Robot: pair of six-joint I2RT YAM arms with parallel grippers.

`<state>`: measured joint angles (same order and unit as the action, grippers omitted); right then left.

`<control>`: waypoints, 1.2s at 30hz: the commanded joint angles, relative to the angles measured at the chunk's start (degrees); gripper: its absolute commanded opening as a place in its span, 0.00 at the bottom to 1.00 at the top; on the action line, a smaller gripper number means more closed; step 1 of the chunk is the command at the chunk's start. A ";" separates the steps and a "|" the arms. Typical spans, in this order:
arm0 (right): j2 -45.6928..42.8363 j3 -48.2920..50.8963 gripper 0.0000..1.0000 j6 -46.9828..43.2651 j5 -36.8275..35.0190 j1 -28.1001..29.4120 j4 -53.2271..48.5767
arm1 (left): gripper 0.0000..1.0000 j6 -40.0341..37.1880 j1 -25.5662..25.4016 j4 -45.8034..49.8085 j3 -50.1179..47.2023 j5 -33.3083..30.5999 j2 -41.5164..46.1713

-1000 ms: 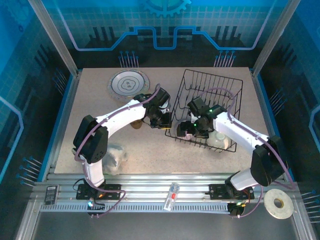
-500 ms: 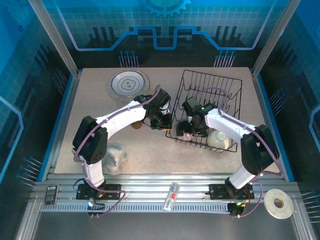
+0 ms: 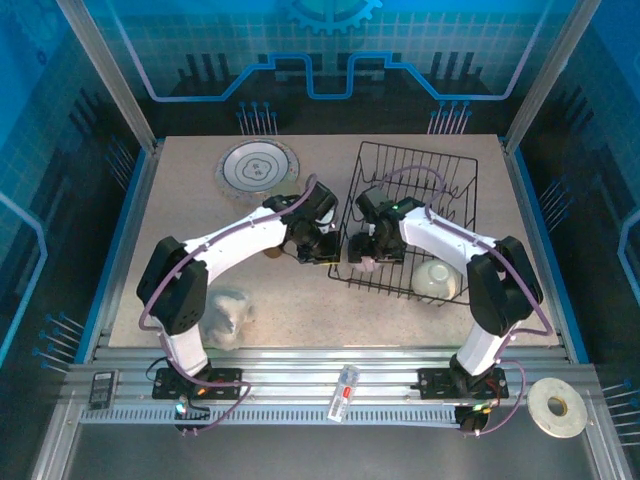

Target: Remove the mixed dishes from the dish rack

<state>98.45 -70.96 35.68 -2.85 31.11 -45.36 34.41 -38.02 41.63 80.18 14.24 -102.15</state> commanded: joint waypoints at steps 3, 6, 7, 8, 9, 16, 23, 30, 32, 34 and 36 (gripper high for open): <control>1.42 -0.63 0.79 -1.18 -2.33 -2.16 -1.22 | 0.00 2.01 -0.38 3.37 -2.65 -0.33 5.35; 0.95 -0.06 0.79 -1.47 -2.27 -2.96 -1.30 | 0.00 2.45 -0.32 3.22 -3.76 -0.37 6.14; 0.74 0.15 0.78 -1.56 -2.33 -3.22 -1.23 | 0.00 2.52 -0.39 3.22 -3.98 -0.48 6.32; 0.45 0.41 0.78 -1.58 -2.31 -3.47 -1.26 | 0.00 2.59 -0.36 3.22 -4.22 -0.61 6.46; 0.21 0.70 0.78 -1.58 -2.31 -3.69 -1.31 | 0.00 2.68 -0.39 3.20 -4.41 -0.62 6.69; -1.88 3.09 0.78 -1.58 -2.37 -5.57 -1.26 | 0.00 2.87 -0.39 3.11 -4.59 -0.61 6.85; -6.13 2.22 0.79 -2.14 -1.26 -5.30 -1.96 | 0.00 2.94 -0.30 3.12 -4.52 -0.31 6.70; -4.91 -1.02 1.00 -3.96 -1.96 -3.96 -2.72 | 0.00 3.15 -0.38 2.85 -4.38 -0.07 6.45; -3.00 -2.57 1.00 -4.83 -1.67 -4.06 -3.10 | 0.00 3.14 -0.39 2.91 -4.26 0.12 6.44; -0.91 -4.26 1.00 -5.30 -1.75 -3.98 -3.63 | 0.00 3.20 -0.37 2.93 -4.39 0.26 6.31; 0.62 -5.65 1.00 -5.40 -1.81 -3.95 -3.51 | 0.00 3.29 -0.37 2.98 -4.50 0.28 6.48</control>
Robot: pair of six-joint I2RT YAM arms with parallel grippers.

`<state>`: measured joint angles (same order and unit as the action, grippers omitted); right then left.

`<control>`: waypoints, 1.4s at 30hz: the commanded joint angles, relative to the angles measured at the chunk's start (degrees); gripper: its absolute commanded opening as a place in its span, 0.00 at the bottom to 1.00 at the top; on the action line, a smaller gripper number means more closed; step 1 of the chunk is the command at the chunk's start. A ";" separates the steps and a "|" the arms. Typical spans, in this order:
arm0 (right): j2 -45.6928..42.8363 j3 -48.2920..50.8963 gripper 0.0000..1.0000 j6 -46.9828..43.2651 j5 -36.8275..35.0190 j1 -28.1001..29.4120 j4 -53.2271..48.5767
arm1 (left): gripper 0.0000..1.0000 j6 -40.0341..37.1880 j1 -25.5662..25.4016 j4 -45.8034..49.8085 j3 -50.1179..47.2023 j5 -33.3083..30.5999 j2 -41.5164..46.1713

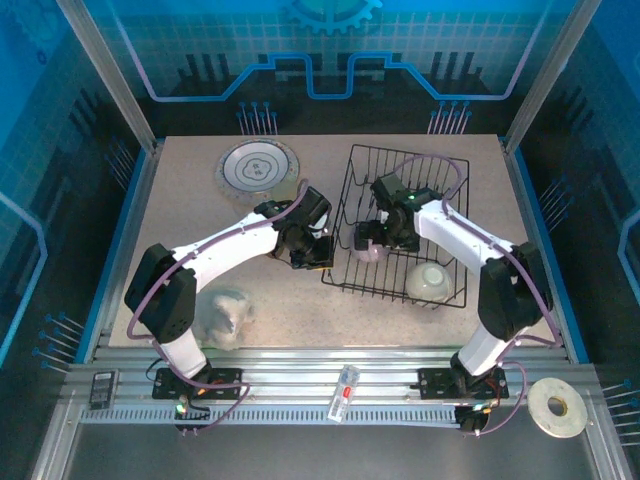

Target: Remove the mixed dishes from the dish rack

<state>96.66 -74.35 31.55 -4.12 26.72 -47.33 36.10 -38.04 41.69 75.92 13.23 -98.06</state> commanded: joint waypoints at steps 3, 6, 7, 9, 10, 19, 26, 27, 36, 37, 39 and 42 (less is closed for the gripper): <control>4.55 -3.77 1.00 -1.49 -0.69 0.35 -1.14 | 0.00 1.87 -0.36 2.74 -0.69 1.21 2.83; 7.05 -5.28 1.00 -1.46 -0.36 0.37 -1.04 | 0.00 2.07 -0.36 2.67 -1.09 1.04 3.20; 7.54 -5.52 1.00 -1.39 -0.35 0.44 -0.77 | 0.00 2.11 -0.31 2.70 -1.12 1.05 3.31; 8.77 -5.63 1.00 -1.22 -0.40 0.35 -0.34 | 0.00 2.22 -0.35 2.60 -1.47 0.75 3.74; 9.17 -5.70 1.00 -1.08 -0.53 0.33 -0.18 | 0.00 2.27 -0.29 2.63 -1.72 0.69 3.88; 8.56 -2.51 0.94 -0.67 -1.06 -0.67 1.18 | 0.00 2.54 -0.34 2.80 -3.00 0.15 4.98; 4.94 1.42 0.93 -0.44 -1.59 -2.00 2.00 | 0.00 2.66 -0.35 2.70 -2.67 0.35 4.29; 4.41 2.26 0.93 -0.34 -1.59 -2.30 2.13 | 0.00 2.62 -0.37 2.82 -2.49 0.31 4.15; 2.03 3.40 0.93 -1.30 -0.54 -3.73 2.34 | 0.00 2.23 -0.29 3.31 0.13 0.30 1.63; 1.91 2.86 0.93 -1.38 -0.22 -3.85 2.18 | 0.00 2.18 -0.32 3.55 0.63 0.20 1.32; 1.61 1.75 0.93 -1.44 0.25 -3.97 1.90 | 0.01 2.08 -0.35 3.79 1.50 -0.09 0.79; 0.73 0.75 0.94 -1.53 0.86 -4.24 1.83 | 0.05 1.83 -0.36 4.25 2.59 -0.08 -0.08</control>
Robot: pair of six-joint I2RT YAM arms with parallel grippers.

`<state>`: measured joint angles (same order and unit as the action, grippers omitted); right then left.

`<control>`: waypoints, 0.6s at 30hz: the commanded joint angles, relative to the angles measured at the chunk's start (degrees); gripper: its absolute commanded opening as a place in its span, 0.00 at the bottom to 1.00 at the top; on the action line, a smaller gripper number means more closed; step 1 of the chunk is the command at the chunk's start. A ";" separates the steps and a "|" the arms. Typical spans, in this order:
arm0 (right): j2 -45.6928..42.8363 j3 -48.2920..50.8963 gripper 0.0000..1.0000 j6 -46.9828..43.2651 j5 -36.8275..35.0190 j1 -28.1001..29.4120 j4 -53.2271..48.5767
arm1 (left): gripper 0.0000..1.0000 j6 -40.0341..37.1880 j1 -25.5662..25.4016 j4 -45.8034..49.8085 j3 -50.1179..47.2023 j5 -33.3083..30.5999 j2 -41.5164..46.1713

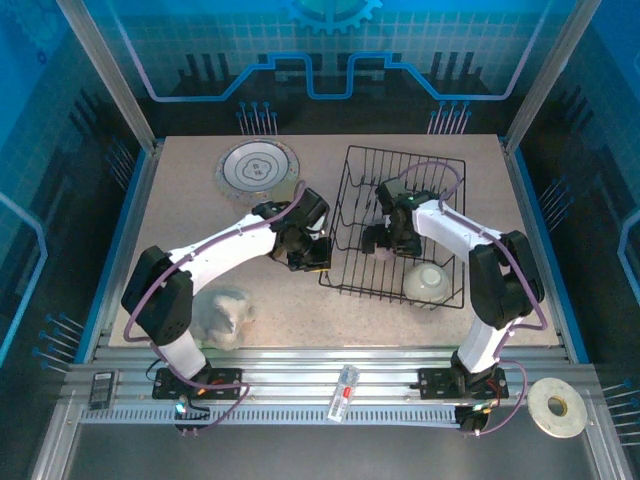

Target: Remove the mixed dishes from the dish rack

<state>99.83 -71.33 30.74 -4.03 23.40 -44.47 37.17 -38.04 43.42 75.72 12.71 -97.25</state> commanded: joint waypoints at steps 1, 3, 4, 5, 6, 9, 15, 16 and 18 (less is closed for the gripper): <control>-2.60 -2.47 0.95 -0.67 1.08 -1.12 -1.05 | 0.07 0.67 -0.32 2.57 3.06 0.49 -1.24; -2.93 -2.76 0.95 -0.58 1.93 -1.64 -1.06 | 0.10 0.37 -0.34 2.77 3.59 0.39 -1.57; -3.21 -2.79 0.96 -0.59 2.29 -1.85 -0.98 | 0.14 0.22 -0.35 2.81 3.77 0.23 -1.63; -3.49 -2.85 0.96 -0.65 2.52 -2.07 -0.89 | 0.20 0.00 -0.31 2.58 3.73 0.09 -1.54; -3.74 -2.76 0.96 -0.81 2.82 -2.19 -0.88 | 0.25 -0.25 -0.32 2.34 3.68 0.20 -1.43; -5.17 -2.30 0.97 -0.61 2.81 -2.47 -1.08 | 0.37 -0.92 -0.13 1.17 3.51 1.67 -1.62; -8.51 -0.71 1.00 -0.50 3.24 -2.92 -1.62 | 0.61 -1.58 -0.16 -1.81 2.62 1.86 0.20; -9.29 -0.42 1.00 -0.53 3.09 -3.03 -1.76 | 0.64 -2.02 -0.14 -1.61 2.84 1.61 0.29; -10.87 0.36 1.00 -0.62 3.09 -3.38 -1.98 | 0.69 -2.55 -0.11 -1.62 2.94 1.52 0.63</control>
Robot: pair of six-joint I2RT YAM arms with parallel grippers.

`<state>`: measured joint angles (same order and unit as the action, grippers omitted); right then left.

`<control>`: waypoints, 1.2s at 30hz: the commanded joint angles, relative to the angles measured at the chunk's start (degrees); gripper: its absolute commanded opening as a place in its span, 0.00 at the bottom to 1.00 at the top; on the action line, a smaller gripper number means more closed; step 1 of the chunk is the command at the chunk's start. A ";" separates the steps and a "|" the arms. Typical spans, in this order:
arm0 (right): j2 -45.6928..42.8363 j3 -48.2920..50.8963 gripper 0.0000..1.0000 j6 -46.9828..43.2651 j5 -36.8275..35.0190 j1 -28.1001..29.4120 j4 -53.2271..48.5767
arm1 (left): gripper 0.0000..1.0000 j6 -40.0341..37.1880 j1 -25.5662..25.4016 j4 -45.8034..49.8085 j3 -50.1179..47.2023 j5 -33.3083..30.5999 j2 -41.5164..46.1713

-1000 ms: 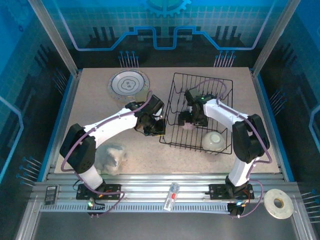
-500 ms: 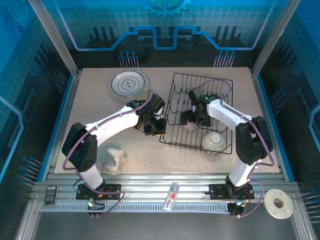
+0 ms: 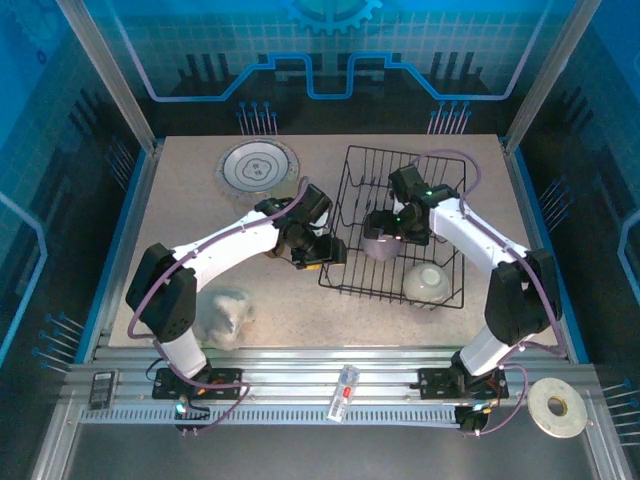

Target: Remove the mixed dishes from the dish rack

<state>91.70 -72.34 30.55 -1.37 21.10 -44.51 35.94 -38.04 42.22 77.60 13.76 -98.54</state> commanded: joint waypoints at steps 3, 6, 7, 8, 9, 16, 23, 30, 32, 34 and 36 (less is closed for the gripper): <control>-5.21 2.51 1.00 -0.46 1.33 -2.30 -2.33 | 0.76 -1.49 -0.11 -1.41 0.98 0.53 3.33; -7.69 3.72 1.00 -1.39 4.21 -3.88 -1.82 | 0.81 -2.32 -0.13 -1.48 1.61 -0.57 4.96; -8.38 4.07 1.00 -1.74 4.93 -4.37 -1.85 | 0.83 -2.70 -0.11 -1.10 2.12 -0.98 5.44; -8.90 4.33 1.00 -2.00 5.05 -4.76 -1.96 | 0.84 -2.85 -0.14 -0.84 2.68 -1.25 5.91; -9.28 4.60 1.00 -2.35 5.14 -5.15 -1.98 | 0.84 -3.04 -0.18 -0.60 3.32 -1.45 6.23; -8.89 5.30 1.00 -3.44 4.14 -6.64 -2.33 | 0.79 -2.55 -0.68 0.20 9.17 -0.05 5.00; -3.51 2.58 0.95 -4.35 3.43 -6.60 -2.18 | 0.56 -1.62 -2.37 0.75 13.93 1.49 -0.44; 0.94 1.01 0.90 -5.07 0.78 -6.58 -2.04 | 0.37 -0.06 -2.91 3.00 16.30 0.69 -5.96; 1.83 1.06 0.90 -5.52 -0.22 -6.58 -1.72 | 0.34 -0.08 -2.96 3.23 16.52 0.40 -6.88; 3.01 0.73 0.90 -5.85 -0.64 -6.85 -1.72 | 0.33 -0.08 -2.92 3.70 16.89 0.28 -7.95; 3.76 0.42 0.90 -6.11 -0.94 -6.87 -1.65 | 0.32 -0.17 -2.92 3.83 17.05 0.13 -8.73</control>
<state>93.91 -70.00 25.61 0.03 14.94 -45.50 35.09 -40.69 44.12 92.23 14.17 -106.30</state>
